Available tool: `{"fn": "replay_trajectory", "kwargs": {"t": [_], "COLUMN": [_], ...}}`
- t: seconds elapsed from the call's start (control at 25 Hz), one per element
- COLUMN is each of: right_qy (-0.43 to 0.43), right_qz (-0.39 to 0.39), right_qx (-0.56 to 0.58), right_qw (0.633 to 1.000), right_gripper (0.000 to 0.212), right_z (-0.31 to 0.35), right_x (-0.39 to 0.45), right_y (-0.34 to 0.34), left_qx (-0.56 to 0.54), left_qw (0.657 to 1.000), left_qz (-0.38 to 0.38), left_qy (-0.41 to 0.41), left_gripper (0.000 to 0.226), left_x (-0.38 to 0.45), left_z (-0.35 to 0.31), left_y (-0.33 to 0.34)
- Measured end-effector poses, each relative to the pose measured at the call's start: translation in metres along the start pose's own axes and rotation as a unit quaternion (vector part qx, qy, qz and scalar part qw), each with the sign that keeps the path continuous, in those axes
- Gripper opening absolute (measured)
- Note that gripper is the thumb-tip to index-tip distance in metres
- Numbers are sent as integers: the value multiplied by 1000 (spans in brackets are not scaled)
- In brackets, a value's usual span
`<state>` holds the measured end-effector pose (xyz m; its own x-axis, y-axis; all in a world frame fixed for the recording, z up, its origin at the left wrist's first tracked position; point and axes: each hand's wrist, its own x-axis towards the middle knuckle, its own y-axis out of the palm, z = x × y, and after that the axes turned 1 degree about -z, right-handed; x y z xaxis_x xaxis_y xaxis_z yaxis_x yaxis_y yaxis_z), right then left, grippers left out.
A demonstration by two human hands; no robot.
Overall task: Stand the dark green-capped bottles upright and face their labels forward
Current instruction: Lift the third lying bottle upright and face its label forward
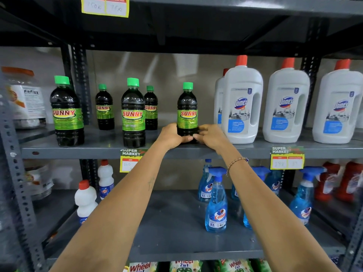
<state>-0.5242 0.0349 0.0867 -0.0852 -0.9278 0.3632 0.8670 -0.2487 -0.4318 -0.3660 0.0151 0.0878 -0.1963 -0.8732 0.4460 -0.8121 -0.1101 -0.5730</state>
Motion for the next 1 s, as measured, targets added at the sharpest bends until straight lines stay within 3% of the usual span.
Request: {"fn": "replay_trajectory", "kwargs": {"t": [0.32,1.0], "right_qy": [-17,-56], "right_qz": [14,-7], "right_qx": [52,41], "right_qw": [998,998], "right_gripper": [46,44], "right_z": [3,-7], "right_x": [-25,-30], "right_y": [-12,-12], "left_qx": [-62,-72], "left_qw": [998,997], "left_qz": [12,15], "left_qy": [0,36], "left_gripper": [66,67], "left_x": [-15,-22], "left_z": [6,9], "left_y": [-11,-12]}}
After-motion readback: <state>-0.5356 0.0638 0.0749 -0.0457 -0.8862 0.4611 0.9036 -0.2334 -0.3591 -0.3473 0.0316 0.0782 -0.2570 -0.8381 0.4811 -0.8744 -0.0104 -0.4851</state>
